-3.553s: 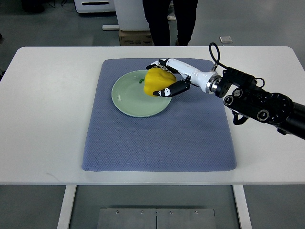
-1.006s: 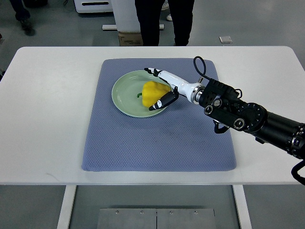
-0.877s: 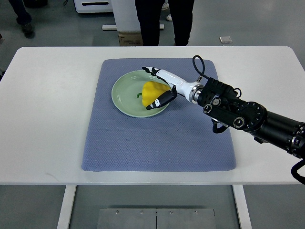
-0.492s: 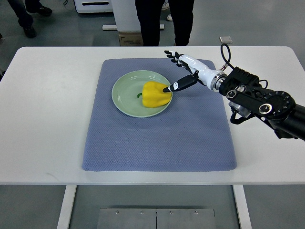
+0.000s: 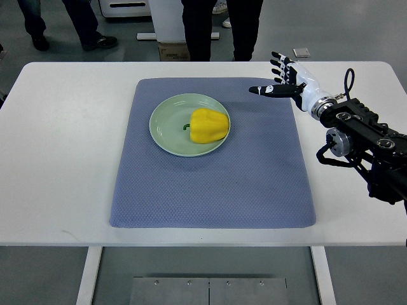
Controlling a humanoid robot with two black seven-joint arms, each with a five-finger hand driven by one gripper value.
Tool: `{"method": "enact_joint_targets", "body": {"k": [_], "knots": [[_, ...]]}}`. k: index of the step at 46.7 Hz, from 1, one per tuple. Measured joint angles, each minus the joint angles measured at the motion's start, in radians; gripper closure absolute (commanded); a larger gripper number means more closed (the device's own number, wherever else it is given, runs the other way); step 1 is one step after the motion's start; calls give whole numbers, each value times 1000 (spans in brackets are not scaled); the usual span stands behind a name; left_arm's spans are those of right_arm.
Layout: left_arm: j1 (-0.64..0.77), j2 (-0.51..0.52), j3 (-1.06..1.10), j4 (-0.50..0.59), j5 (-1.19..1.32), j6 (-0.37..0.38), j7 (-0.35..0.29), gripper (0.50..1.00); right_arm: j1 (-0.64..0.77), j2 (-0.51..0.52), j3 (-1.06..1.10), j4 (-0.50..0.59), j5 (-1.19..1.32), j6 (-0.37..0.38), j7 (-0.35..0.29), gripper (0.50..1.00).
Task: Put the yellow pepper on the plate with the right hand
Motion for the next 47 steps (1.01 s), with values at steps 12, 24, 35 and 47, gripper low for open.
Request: {"method": "enact_joint_targets", "body": {"k": [12, 24, 35, 47], "knots": [[0, 0, 0, -1, 0, 0, 0, 500, -47, 8, 130, -7, 64, -21, -15, 505], [0, 0, 0, 0, 0, 0, -1, 500, -83, 55, 265, -7, 78, -58, -11, 502], [0, 0, 0, 0, 0, 0, 0, 500, -101, 65, 299, -6, 79, -59, 5, 500], [0, 0, 0, 0, 0, 0, 0, 500, -114, 86, 336, -5, 79, -58, 6, 500]]}}
